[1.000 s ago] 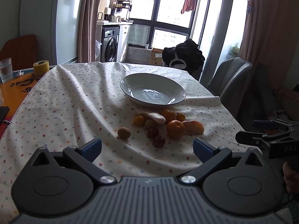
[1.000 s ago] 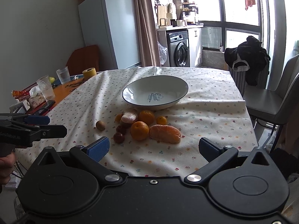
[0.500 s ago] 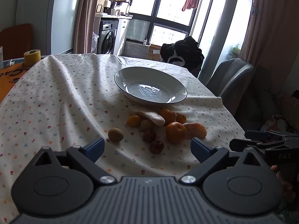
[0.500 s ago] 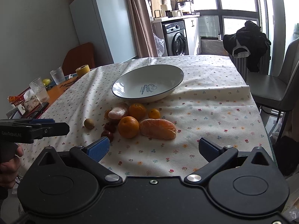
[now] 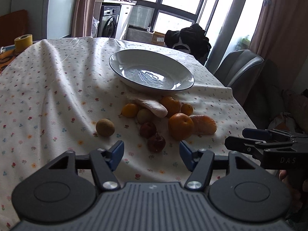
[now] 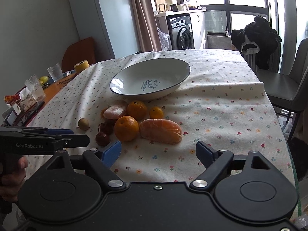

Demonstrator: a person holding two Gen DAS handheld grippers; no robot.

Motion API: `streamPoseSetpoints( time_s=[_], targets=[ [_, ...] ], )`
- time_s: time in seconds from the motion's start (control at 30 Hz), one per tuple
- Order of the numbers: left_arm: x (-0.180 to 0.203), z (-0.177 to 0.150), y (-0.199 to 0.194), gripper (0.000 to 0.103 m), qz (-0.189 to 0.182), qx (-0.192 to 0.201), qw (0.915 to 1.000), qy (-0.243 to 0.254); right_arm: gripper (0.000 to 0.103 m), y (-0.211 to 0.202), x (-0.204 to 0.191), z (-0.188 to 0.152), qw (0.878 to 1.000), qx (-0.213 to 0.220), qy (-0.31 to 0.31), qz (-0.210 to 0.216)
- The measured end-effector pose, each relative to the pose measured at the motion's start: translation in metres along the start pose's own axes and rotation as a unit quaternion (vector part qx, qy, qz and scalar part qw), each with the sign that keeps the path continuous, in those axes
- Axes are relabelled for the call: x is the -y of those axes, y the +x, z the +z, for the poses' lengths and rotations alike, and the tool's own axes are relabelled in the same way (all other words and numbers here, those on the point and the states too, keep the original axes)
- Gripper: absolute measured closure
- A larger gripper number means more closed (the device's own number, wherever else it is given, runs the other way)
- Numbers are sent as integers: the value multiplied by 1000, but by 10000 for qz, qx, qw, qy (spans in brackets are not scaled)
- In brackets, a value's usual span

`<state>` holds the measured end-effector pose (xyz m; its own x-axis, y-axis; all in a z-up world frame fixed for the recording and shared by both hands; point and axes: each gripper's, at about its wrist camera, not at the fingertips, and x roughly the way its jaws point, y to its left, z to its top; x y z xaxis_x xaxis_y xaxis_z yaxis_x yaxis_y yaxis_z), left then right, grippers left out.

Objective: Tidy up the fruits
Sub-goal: 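Close the left tool on the red apple while the right tool reaches a mandarin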

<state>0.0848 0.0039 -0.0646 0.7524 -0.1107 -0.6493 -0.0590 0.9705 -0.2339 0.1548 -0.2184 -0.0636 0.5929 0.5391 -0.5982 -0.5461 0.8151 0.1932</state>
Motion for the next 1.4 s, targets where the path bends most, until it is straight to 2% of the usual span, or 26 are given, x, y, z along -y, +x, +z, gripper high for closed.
streamPoseSetpoints(
  time_s=[0.3,0.47,0.6,0.83,1.13,1.4],
  targets=[
    [5,2,22,55,-47,-162,9999,11,36,15,-2,0,9996,-90,87,251],
    [3,3,33,61,-56,-238,9997,-42,40,21,-4,2,9994,-131,96,306],
    [2,3,36,79,-29,-208,9998,-51,40,26,-6,3,9992,-155,106,353],
    [-8,3,26,80,10,-167,9997,-176,41,36,-17,6,9989,-194,14,423],
    [-22,5,12,80,96,-11,9995,-316,51,48,-29,12,9985,-254,-94,467],
    [-31,5,3,80,152,109,9990,-407,53,57,-39,18,9987,-281,-171,395]
  ],
)
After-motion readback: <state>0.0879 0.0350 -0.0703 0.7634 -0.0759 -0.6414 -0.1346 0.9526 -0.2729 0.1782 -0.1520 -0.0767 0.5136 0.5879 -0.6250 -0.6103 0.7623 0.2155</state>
